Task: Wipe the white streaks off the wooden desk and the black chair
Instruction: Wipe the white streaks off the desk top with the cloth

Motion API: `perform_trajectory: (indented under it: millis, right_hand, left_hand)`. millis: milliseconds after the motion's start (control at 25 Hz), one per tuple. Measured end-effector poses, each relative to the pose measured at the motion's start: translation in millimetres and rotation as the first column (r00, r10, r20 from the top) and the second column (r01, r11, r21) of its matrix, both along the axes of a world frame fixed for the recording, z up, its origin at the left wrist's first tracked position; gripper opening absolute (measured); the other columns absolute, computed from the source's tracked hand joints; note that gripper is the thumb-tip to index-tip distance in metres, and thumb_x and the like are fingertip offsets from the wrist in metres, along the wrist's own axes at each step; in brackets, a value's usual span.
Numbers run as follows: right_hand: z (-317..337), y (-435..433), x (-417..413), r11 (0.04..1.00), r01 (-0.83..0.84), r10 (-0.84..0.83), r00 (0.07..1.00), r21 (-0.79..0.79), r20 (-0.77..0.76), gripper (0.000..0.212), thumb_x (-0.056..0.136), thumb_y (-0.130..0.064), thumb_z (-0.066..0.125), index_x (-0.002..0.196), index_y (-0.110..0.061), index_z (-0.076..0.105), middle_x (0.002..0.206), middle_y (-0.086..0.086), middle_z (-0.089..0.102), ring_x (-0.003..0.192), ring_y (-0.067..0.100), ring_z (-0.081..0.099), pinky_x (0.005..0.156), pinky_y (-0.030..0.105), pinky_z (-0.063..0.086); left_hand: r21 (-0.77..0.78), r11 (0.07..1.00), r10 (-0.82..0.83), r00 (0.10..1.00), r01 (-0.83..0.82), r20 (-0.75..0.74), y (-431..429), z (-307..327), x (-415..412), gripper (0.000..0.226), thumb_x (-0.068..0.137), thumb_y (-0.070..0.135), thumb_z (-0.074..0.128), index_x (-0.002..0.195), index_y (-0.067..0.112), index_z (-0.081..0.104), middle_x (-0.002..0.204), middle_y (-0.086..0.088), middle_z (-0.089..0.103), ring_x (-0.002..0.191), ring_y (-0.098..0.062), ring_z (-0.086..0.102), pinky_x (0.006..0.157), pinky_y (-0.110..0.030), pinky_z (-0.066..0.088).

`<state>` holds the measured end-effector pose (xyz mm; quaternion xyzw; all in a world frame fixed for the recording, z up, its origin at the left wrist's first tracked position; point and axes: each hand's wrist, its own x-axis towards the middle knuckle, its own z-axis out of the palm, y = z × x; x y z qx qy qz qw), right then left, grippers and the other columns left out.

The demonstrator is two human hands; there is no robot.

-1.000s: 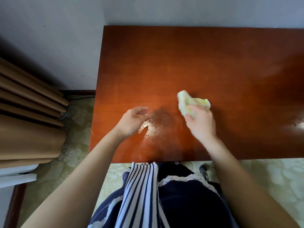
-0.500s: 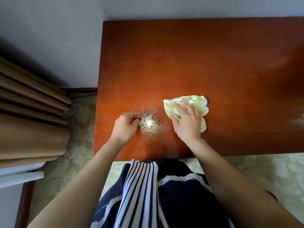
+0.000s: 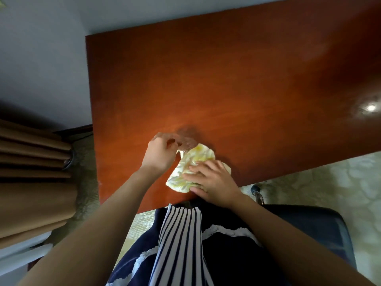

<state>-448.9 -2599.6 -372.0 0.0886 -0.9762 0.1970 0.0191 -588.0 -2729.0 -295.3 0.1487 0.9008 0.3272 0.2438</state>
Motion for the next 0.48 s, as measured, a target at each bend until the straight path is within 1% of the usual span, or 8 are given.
perform_trajectory:
  millis: [40,120,200,280,320,400,480]
  right_hand:
    - [0,16,10,0.996,0.085,-0.085,0.996,-0.013,-0.006,0.035,0.082,-0.043,0.055,0.115,-0.032,0.064,0.112,-0.005,0.065,0.103,0.018,0.051,0.078,0.036,0.041]
    - [1,52,28,0.966,0.259,-0.259,0.966,-0.011,-0.005,0.035,0.084,-0.046,0.053,0.112,-0.031,0.067,0.109,-0.005,0.065,0.1,0.018,0.051,0.077,0.033,0.038]
    - [1,93,43,0.899,0.438,-0.438,0.899,0.012,-0.008,0.035,0.084,-0.045,0.053,0.112,-0.03,0.067,0.109,-0.003,0.066,0.099,0.022,0.056,0.076,0.034,0.04]
    - [0,133,48,0.805,0.593,-0.593,0.805,0.008,-0.012,0.037,0.084,-0.043,0.054,0.114,-0.026,0.067,0.113,0.001,0.066,0.1,0.027,0.059,0.078,0.037,0.044]
    - [-2,151,44,0.754,0.656,-0.656,0.754,-0.017,0.001,0.037,0.084,-0.04,0.057,0.115,-0.023,0.067,0.116,0.004,0.066,0.102,0.028,0.059,0.081,0.039,0.045]
    - [-2,178,25,0.651,0.754,-0.755,0.655,-0.086,0.029,0.036,0.083,-0.031,0.063,0.116,-0.018,0.067,0.121,0.008,0.063,0.11,0.03,0.057,0.09,0.041,0.043]
    - [1,194,-6,0.544,0.826,-0.83,0.556,-0.147,0.051,0.035,0.084,-0.026,0.066,0.118,-0.016,0.066,0.125,0.008,0.061,0.117,0.028,0.053,0.096,0.039,0.039]
  left_hand:
    - [-0.028,0.999,-0.031,0.999,0.031,0.008,11,-3,-1,0.03,0.094,0.008,0.047,0.118,0.017,0.064,0.128,-0.005,0.055,0.12,-0.021,0.049,0.086,-0.014,0.031]
    - [-0.075,0.991,-0.108,0.994,0.11,0.023,29,-9,-2,0.034,0.094,0.011,0.049,0.126,0.018,0.058,0.138,-0.005,0.048,0.128,-0.024,0.043,0.098,-0.023,0.033]
    - [-0.116,0.973,-0.193,0.979,0.199,0.06,52,-12,-4,0.038,0.095,0.016,0.05,0.132,0.02,0.053,0.145,-0.005,0.042,0.133,-0.026,0.037,0.109,-0.035,0.032]
    - [-0.144,0.956,-0.244,0.966,0.254,0.083,72,-15,-6,0.04,0.095,0.019,0.05,0.135,0.021,0.05,0.149,-0.005,0.036,0.137,-0.028,0.032,0.113,-0.04,0.027]
    - [-0.153,0.952,-0.255,0.964,0.264,0.079,80,-16,-7,0.041,0.095,0.02,0.05,0.136,0.022,0.049,0.151,-0.005,0.034,0.137,-0.029,0.03,0.113,-0.041,0.026]
    - [-0.174,0.95,-0.254,0.965,0.261,0.061,94,-17,-9,0.042,0.095,0.02,0.049,0.137,0.023,0.047,0.152,-0.004,0.031,0.137,-0.03,0.027,0.113,-0.044,0.025]
    - [-0.199,0.949,-0.241,0.97,0.244,0.035,106,-17,-13,0.043,0.096,0.021,0.049,0.139,0.025,0.044,0.154,-0.002,0.027,0.138,-0.03,0.022,0.114,-0.045,0.022]
